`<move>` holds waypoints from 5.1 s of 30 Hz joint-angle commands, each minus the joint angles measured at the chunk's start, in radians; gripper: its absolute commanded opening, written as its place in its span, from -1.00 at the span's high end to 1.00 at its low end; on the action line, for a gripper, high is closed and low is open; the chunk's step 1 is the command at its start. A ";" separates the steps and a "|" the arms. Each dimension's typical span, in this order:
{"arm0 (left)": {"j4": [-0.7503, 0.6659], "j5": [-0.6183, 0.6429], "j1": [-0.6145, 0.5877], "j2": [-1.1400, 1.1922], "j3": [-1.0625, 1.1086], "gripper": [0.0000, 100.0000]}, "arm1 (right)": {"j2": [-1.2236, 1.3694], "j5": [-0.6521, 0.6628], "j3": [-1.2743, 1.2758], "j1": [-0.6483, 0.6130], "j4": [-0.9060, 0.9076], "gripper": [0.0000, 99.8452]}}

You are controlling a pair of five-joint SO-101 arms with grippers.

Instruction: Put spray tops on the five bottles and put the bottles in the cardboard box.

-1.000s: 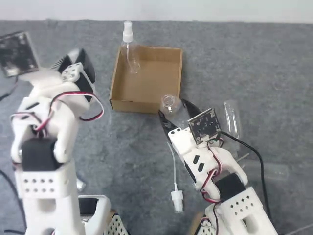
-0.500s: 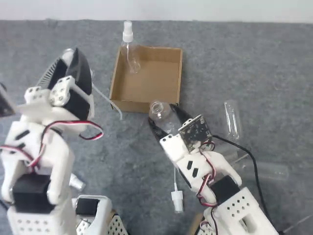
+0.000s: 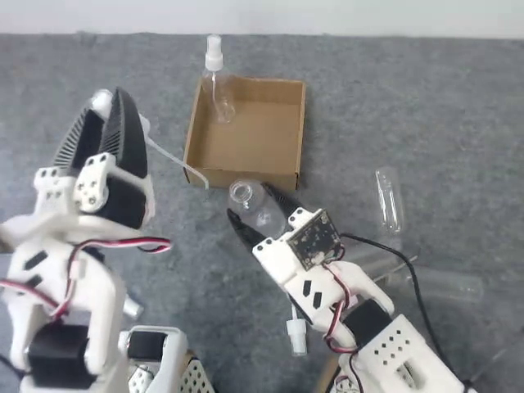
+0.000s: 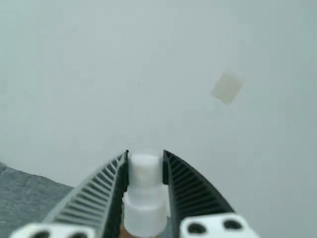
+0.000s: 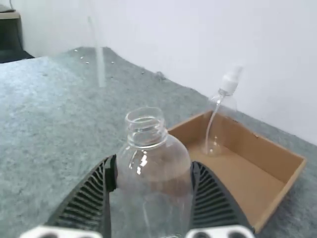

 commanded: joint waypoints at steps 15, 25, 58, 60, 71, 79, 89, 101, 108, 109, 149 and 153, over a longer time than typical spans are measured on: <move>-0.032 0.009 0.109 -0.012 0.050 0.97 | -0.027 0.012 -0.014 -0.042 -0.028 0.98; -0.100 0.008 0.109 -0.012 0.147 0.97 | -0.033 0.012 -0.015 -0.042 -0.028 0.98; -0.044 -0.164 0.299 -0.012 0.311 0.97 | -0.036 0.012 -0.015 -0.035 -0.028 0.99; -0.046 -0.173 0.304 -0.012 0.331 0.97 | -0.036 0.014 -0.017 -0.033 -0.028 0.99; -0.089 -0.175 0.370 -0.012 0.423 0.97 | -0.036 0.014 -0.021 0.008 -0.028 0.99; -0.061 -0.209 0.377 -0.012 0.423 0.97 | -0.036 0.008 -0.037 0.050 -0.030 0.99; -0.061 -0.276 0.434 -0.012 0.447 0.97 | -0.036 0.005 -0.037 0.050 -0.030 0.98; -0.041 -0.282 0.440 -0.014 0.452 0.71 | -0.036 0.003 -0.040 0.077 -0.030 0.99; -0.034 -0.282 0.440 -0.014 0.447 0.70 | -0.036 0.002 -0.054 0.114 -0.028 0.99; -0.034 -0.282 0.440 -0.014 0.446 0.70 | -0.036 0.002 -0.054 0.116 -0.028 0.99; 0.008 -0.032 0.097 -0.014 0.280 0.43 | -0.031 0.005 -0.044 0.039 -0.019 0.99; 0.002 -0.038 0.147 -0.014 0.323 0.43 | -0.035 0.005 -0.044 0.039 -0.019 0.99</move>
